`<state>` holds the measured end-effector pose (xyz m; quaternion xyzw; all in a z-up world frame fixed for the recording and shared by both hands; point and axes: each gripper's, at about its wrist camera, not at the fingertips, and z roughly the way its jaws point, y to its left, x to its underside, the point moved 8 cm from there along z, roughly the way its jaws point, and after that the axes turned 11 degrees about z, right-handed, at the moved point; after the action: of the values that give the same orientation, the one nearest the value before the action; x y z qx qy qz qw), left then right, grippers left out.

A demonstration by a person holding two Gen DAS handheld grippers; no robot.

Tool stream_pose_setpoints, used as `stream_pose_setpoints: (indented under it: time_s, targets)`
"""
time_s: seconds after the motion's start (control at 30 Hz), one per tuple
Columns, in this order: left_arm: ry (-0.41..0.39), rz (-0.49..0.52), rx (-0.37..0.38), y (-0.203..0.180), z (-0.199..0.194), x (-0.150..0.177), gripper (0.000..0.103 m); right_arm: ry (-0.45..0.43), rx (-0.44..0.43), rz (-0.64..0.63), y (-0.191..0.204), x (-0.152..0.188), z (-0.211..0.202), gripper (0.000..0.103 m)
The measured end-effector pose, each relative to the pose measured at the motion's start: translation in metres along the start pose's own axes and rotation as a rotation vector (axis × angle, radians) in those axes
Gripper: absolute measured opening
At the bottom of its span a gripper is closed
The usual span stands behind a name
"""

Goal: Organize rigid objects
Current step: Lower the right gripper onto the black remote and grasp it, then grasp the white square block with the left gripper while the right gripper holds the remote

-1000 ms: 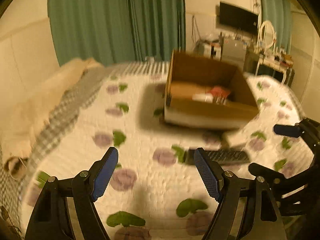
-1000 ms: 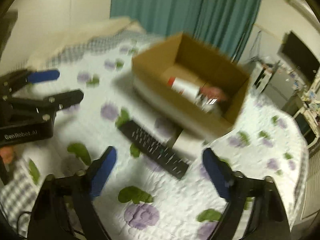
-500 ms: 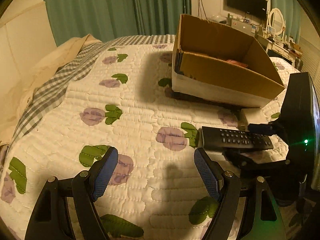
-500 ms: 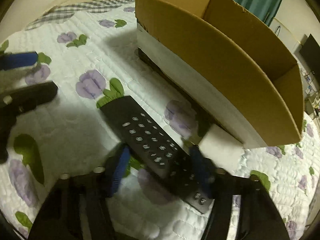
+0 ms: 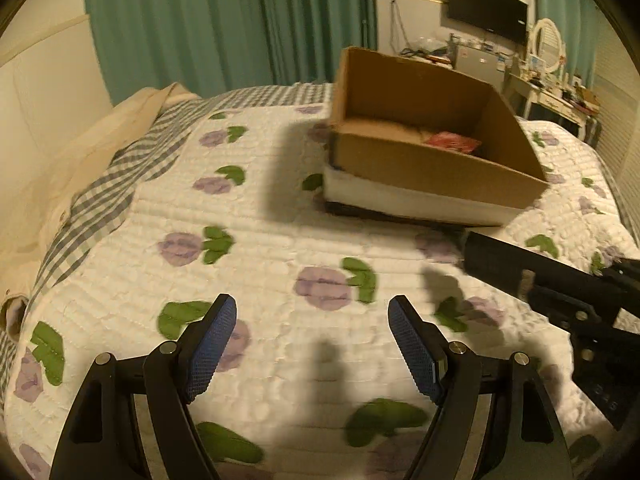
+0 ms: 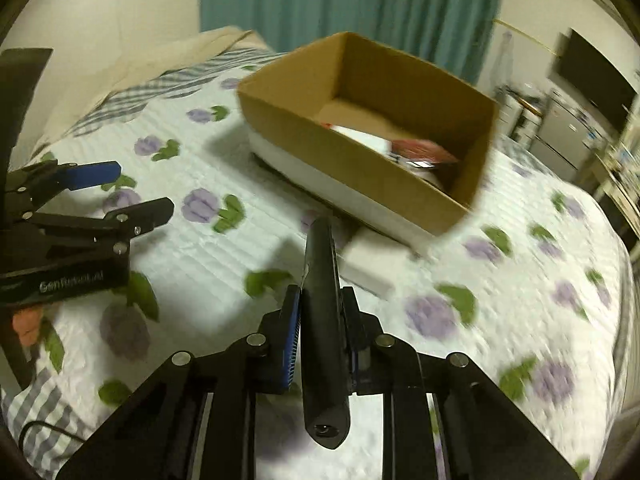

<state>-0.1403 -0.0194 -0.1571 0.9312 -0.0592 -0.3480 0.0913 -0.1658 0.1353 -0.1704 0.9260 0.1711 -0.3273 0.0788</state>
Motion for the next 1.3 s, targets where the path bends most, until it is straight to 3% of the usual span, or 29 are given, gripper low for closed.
stream_pose_setpoints:
  time_s: [0.17, 0.3, 0.57, 1.03, 1.3]
  targets:
    - [-0.003, 0.042, 0.043, -0.028, 0.001, -0.010, 0.081, -0.039, 0.047, 0.156, -0.046, 0.003, -0.017, 0.018]
    - [-0.012, 0.070, 0.090, -0.053, 0.007, -0.024, 0.081, -0.071, 0.111, 0.207, -0.071, -0.010, -0.024, 0.018]
    - [0.002, 0.088, 0.204, -0.105, 0.037, -0.049, 0.081, -0.069, 0.165, 0.331, -0.110, -0.028, 0.002, 0.018]
    - [0.065, 0.120, 0.304, -0.152, 0.091, -0.061, 0.081, -0.033, 0.157, 0.367, -0.121, -0.030, 0.031, 0.018]
    - [0.083, 0.152, 0.311, -0.158, 0.104, -0.056, 0.078, -0.021, 0.167, 0.361, -0.120, -0.027, 0.035, 0.018]
